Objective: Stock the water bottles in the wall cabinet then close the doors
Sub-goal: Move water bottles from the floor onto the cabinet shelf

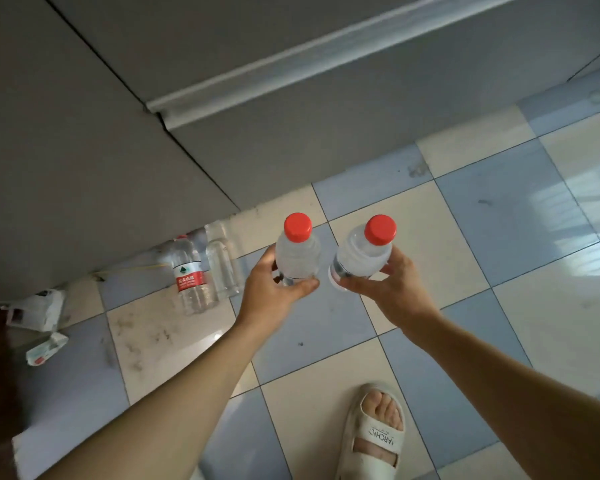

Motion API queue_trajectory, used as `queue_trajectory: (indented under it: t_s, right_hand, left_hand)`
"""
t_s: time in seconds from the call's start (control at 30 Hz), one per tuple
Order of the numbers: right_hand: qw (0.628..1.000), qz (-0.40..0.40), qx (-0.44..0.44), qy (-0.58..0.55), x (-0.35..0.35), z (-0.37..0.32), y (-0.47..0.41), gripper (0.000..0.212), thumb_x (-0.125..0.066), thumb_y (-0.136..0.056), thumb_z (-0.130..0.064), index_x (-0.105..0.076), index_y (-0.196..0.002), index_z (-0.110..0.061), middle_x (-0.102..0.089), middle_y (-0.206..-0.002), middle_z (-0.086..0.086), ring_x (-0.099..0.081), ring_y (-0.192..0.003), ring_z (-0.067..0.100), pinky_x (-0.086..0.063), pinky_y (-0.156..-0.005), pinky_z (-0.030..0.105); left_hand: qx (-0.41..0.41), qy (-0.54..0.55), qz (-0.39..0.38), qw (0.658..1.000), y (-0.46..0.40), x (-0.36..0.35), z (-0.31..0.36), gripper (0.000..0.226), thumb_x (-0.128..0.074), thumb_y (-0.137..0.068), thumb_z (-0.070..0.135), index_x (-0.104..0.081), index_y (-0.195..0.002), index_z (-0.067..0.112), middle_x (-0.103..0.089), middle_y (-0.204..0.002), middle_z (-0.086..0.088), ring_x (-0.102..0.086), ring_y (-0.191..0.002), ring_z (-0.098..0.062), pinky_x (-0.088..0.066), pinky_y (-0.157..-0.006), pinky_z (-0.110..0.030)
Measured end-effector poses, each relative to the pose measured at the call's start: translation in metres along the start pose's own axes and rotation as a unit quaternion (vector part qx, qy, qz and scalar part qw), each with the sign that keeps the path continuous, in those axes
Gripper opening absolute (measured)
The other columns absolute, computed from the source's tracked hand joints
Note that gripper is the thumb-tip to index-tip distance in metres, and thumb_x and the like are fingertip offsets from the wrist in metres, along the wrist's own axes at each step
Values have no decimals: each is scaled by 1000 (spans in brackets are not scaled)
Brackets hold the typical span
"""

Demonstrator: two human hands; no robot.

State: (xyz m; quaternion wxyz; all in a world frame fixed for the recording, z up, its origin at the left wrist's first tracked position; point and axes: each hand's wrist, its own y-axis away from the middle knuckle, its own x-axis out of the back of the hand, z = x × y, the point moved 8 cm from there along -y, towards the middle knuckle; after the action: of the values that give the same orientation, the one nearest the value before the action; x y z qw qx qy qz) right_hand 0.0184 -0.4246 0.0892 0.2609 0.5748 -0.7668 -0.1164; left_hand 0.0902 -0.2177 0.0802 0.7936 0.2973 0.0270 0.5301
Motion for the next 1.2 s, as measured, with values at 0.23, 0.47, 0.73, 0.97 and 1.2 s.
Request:
queue_trajectory:
  t_s: [0.23, 0.47, 0.73, 0.97, 1.2]
  right_hand:
    - [999, -26, 47, -8, 43, -168, 85, 62, -91, -71, -30, -61, -125, -35, -69, -113, -24, -61, -108, -5, -52, -79, 10]
    - [993, -15, 115, 6, 78, -351, 187, 60, -92, -71, -31, -56, -112, -57, -66, -119, -21, -63, -112, 0, -51, -94, 19]
    - [981, -65, 181, -5, 85, -559, 290, 50, -94, -69, -30, -69, -112, -35, -76, -106, -14, -71, -101, 4, -56, -83, 16]
    - [944, -46, 322, -59, 59, -779, 366, 44, -87, -63, -37, -73, -104, -42, -78, -106, -9, -73, -100, 9, -56, -78, 18]
    - [898, -44, 418, -131, 15, -967, 446, 47, -91, -64, -34, -74, -107, -35, -78, -109, 2, -74, -103, 20, -59, -78, 32]
  left_hand:
    - [-11, 44, 29, 999, 92, 68, 157, 59, -91, -71, 27, -64, -123, 24, -73, -111, 15, -66, -106, 1, -55, -93, -27]
    - [-80, 76, 49, 993, 206, 141, 330, 59, -91, -67, 42, -68, -119, 26, -75, -107, 16, -69, -101, -1, -51, -74, -8]
    - [-178, 120, 121, 969, 322, 273, 490, 61, -91, -54, 48, -68, -109, 34, -74, -106, 21, -69, -101, 2, -49, -79, -7]
    - [-331, 145, 175, 916, 406, 411, 639, 47, -89, -61, 45, -70, -104, 45, -76, -106, 9, -72, -101, -14, -57, -84, -31]
    - [-435, 143, 198, 867, 492, 549, 773, 37, -85, -71, 43, -73, -105, 35, -76, -101, 5, -70, -100, -22, -60, -83, -35]
